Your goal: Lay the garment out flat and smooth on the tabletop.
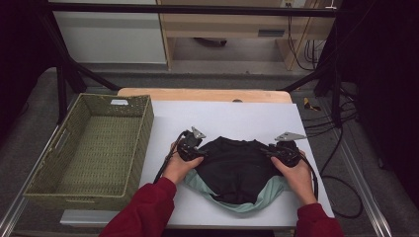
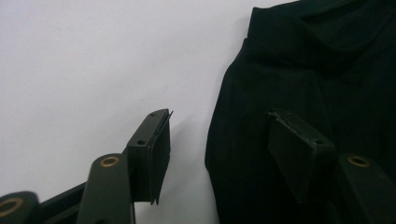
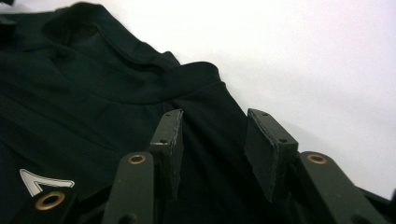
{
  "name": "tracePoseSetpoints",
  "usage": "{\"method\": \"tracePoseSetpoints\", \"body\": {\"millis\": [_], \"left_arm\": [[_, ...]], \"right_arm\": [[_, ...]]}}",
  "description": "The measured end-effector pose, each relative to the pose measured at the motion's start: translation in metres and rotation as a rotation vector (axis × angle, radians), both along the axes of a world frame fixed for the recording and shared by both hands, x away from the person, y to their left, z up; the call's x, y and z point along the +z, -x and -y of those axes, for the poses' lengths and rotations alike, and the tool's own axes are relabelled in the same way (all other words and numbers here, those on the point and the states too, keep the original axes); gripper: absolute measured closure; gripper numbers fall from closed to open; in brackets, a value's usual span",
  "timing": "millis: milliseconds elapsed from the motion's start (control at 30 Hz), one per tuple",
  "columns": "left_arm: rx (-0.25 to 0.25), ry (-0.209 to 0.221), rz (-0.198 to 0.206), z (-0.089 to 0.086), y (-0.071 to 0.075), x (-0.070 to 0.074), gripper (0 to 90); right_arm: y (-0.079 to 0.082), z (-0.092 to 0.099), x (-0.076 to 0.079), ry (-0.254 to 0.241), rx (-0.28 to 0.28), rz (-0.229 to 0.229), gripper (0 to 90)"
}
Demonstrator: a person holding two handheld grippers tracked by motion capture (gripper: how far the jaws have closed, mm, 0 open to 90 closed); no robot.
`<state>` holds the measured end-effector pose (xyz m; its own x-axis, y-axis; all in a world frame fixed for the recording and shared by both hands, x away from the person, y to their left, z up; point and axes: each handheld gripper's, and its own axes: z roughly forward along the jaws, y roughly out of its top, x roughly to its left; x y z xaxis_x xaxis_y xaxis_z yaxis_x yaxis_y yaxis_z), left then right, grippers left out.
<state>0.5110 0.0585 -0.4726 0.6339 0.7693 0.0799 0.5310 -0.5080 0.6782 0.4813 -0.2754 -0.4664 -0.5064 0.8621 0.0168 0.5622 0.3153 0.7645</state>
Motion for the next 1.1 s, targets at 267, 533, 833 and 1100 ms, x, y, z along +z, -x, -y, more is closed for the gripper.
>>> {"method": "tracePoseSetpoints", "body": {"millis": [267,533,833,1100], "left_arm": [[-0.050,0.038,-0.050,0.000,0.005,0.001,66.8],[-0.093,0.036,-0.065,0.003,0.007,0.002,83.2],[-0.032,-0.008,0.002,0.001,-0.003,0.001,88.1],[-0.027,-0.009,0.041,-0.003,0.001,0.006,77.4]], "right_arm": [[0.002,0.008,0.007,0.009,-0.044,0.045,55.9],[-0.006,0.019,0.006,-0.013,-0.085,0.044,58.5],[-0.010,0.011,-0.004,0.006,-0.035,-0.008,55.5],[-0.011,0.007,-0.014,0.033,-0.022,-0.052,50.2]]}}
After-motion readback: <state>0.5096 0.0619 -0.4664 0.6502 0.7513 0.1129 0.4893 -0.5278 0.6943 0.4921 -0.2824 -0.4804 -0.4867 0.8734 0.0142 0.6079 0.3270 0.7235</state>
